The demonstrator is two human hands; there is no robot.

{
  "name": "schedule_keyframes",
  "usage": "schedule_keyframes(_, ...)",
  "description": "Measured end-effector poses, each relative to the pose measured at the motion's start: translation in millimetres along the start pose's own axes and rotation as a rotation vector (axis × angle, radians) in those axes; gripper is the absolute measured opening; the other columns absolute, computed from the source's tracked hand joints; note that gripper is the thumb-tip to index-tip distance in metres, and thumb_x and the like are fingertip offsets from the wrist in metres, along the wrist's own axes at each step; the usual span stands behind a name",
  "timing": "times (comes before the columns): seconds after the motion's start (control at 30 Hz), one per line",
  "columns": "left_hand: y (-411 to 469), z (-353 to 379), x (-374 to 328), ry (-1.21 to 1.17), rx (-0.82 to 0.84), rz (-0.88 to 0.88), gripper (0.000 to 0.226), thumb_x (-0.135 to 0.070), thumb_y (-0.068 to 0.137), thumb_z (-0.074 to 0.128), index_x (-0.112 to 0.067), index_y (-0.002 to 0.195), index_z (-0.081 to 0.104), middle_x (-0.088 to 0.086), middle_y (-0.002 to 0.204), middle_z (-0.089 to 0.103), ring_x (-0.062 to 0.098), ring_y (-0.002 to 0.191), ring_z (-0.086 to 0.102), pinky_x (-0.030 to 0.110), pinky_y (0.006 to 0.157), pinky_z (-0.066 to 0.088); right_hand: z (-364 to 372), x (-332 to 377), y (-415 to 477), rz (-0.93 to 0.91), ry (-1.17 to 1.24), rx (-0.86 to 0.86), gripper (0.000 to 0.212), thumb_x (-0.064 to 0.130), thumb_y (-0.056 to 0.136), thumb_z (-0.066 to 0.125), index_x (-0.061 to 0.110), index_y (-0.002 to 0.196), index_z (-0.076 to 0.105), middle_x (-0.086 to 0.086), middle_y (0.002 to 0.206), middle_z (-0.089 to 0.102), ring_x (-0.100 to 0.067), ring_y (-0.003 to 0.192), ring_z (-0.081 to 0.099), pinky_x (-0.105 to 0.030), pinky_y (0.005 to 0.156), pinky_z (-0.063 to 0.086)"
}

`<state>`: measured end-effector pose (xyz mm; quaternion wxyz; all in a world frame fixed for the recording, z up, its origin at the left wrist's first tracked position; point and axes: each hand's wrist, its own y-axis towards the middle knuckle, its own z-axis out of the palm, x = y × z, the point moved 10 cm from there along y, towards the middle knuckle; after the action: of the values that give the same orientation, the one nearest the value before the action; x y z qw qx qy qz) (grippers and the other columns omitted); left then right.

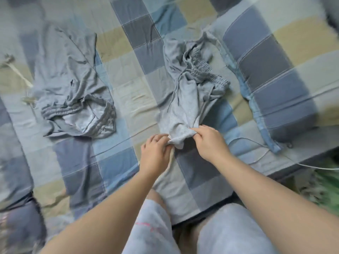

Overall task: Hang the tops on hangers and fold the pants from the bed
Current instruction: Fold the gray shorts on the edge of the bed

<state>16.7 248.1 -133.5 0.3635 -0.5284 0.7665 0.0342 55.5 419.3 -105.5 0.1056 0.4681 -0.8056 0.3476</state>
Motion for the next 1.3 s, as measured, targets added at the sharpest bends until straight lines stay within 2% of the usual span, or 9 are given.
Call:
schedule_keyframes(0.27,-170,-118,-97,-0.319,-0.148,-0.179,0.015,-0.024,0.102,0.051,-0.019,0.09,0.058,0.0,0.075,0.06,0.021,0.073,0.054,0.04,0.065,0.038,-99,36,-181,0.037,0.236,0.043,0.038,0.013,0.099,0.046,0.021,0.129,0.068,-0.006,0.131,0.066,-0.03,0.123,0.056,-0.036,0.098,0.048)
schedule_keyframes(0.47,-208,-219,-164,-0.443,-0.308,-0.113,0.018,-0.008,0.098,0.047,-0.021,0.089,0.055,-0.01,0.071,0.052,0.001,0.063,0.046,0.027,0.061,0.035,-165,85,-249,-0.104,0.313,0.032,0.032,0.01,0.099,0.047,0.019,0.114,0.075,0.016,0.085,0.062,-0.015,0.085,0.059,-0.012,0.065,0.038)
schedule_keyframes(0.6,-220,-277,-193,-0.553,-0.391,-0.036,0.026,-0.003,0.098,0.044,-0.023,0.087,0.057,-0.012,0.069,0.05,0.002,0.061,0.043,0.019,0.059,0.033,-198,126,-272,-0.201,0.313,-0.031,0.024,0.02,0.102,0.055,0.015,0.115,0.073,0.006,0.114,0.05,-0.024,0.122,0.046,-0.036,0.107,0.038)
schedule_keyframes(0.7,-232,-316,-205,-0.624,-0.418,0.015,0.027,-0.004,0.1,0.044,-0.02,0.081,0.056,-0.006,0.066,0.045,0.006,0.058,0.038,0.023,0.055,0.03,-217,167,-292,-0.326,0.364,-0.042,0.026,0.03,0.103,0.054,0.02,0.115,0.074,0.012,0.134,0.048,-0.016,0.134,0.04,-0.036,0.114,0.032)
schedule_keyframes(0.8,-249,-354,-209,-0.686,-0.408,0.072,0.022,-0.005,0.101,0.045,-0.008,0.082,0.058,-0.001,0.068,0.045,0.005,0.058,0.038,0.021,0.054,0.031,-223,208,-322,-0.426,0.588,0.025,0.027,0.039,0.102,0.05,0.025,0.1,0.073,0.011,0.094,0.065,-0.004,0.091,0.059,-0.023,0.084,0.045)
schedule_keyframes(0.9,-265,-390,-209,-0.724,-0.364,0.126,0.024,-0.016,0.1,0.048,-0.019,0.083,0.065,-0.005,0.069,0.051,0.01,0.063,0.045,0.025,0.058,0.037,-222,240,-346,-0.47,0.724,-0.053,0.05,0.053,0.099,0.044,0.009,0.087,0.063,-0.021,0.067,0.047,-0.019,0.064,0.043,-0.032,0.062,0.037)
schedule_keyframes(1.03,-288,-437,-206,-0.845,-0.375,0.165,0.026,-0.021,0.101,0.049,-0.018,0.081,0.065,0.004,0.074,0.05,0.02,0.072,0.044,0.037,0.069,0.035,-208,271,-365,-0.498,0.807,-0.137,0.038,0.065,0.092,0.05,0.029,0.095,0.061,0.01,0.055,0.041,-0.01,0.049,0.035,-0.031,0.047,0.035)
schedule_keyframes(1.17,-311,-472,-217,-0.845,-0.278,0.258,0.024,-0.031,0.091,0.052,-0.032,0.072,0.068,-0.008,0.071,0.055,0.013,0.073,0.049,0.031,0.069,0.04,-176,316,-375,-0.586,0.574,-0.075,0.05,0.057,0.075,0.073,0.055,0.119,0.05,0.016,0.094,0.058,-0.005,0.083,0.057,-0.018,0.074,0.047)
schedule_keyframes(1.3,-334,-489,-221,-0.81,-0.184,0.329,0.026,-0.031,0.089,0.054,-0.037,0.068,0.069,-0.014,0.068,0.057,0.005,0.069,0.051,0.022,0.066,0.041,-147,359,-370,-0.612,0.544,-0.044,0.038,0.038,0.082,0.076,0.056,0.108,0.055,0.01,0.117,0.058,-0.004,0.112,0.055,-0.012,0.089,0.042)
